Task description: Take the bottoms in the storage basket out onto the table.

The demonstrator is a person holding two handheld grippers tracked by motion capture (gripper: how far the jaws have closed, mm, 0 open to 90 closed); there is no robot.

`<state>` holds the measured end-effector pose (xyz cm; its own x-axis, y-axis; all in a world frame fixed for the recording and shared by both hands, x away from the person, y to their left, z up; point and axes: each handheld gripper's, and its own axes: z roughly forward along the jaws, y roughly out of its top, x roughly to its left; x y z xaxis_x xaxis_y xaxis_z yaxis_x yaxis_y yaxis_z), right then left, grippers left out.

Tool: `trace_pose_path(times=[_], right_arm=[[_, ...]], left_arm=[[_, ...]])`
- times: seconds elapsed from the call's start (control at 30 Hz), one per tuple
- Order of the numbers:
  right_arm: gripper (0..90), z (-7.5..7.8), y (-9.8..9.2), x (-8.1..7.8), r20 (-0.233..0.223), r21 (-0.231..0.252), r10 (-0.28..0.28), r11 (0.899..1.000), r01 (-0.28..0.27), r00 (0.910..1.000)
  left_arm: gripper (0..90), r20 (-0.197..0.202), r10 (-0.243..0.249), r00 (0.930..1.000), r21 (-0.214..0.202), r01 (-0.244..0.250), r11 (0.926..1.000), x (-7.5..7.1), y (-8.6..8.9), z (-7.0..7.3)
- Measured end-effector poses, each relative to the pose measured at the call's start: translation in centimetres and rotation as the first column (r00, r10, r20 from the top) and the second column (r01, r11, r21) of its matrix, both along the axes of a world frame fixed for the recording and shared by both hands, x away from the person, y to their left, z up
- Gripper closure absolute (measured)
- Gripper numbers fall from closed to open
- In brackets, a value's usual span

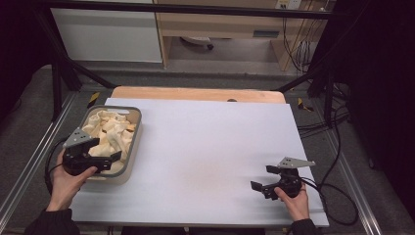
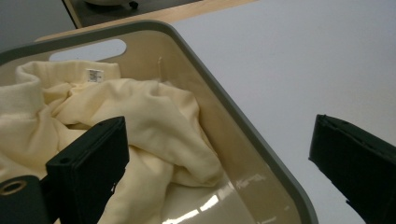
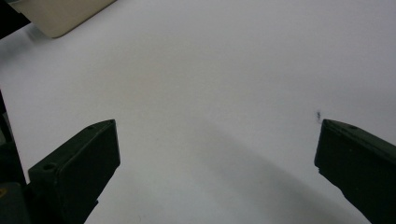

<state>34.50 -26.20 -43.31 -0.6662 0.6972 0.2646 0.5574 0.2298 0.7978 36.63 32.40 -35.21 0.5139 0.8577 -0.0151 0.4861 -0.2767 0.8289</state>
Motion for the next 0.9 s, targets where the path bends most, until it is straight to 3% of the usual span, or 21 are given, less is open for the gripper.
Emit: trace_pose_path(times=[0.3,0.73,0.9], right_arm=[[0.5,0.0,0.0,0.0,-0.003,0.001,-0.002,1.000,0.002,1.0000],[0.5,0.0,0.0,0.0,-0.005,0.000,-0.004,1.000,0.004,1.0000],[0.5,0.0,0.0,0.0,-0.005,0.000,-0.005,1.000,0.005,1.0000]], left_arm=[[4.9,-0.013,0.036,0.9993,0.027,-0.036,0.9990,1.9,0.9,0.9],[4.8,-0.051,0.099,0.9938,0.072,-0.096,0.9928,5.0,1.5,-0.2],[5.0,-0.059,0.145,0.9877,0.073,-0.140,0.9874,6.0,1.9,-0.7]])
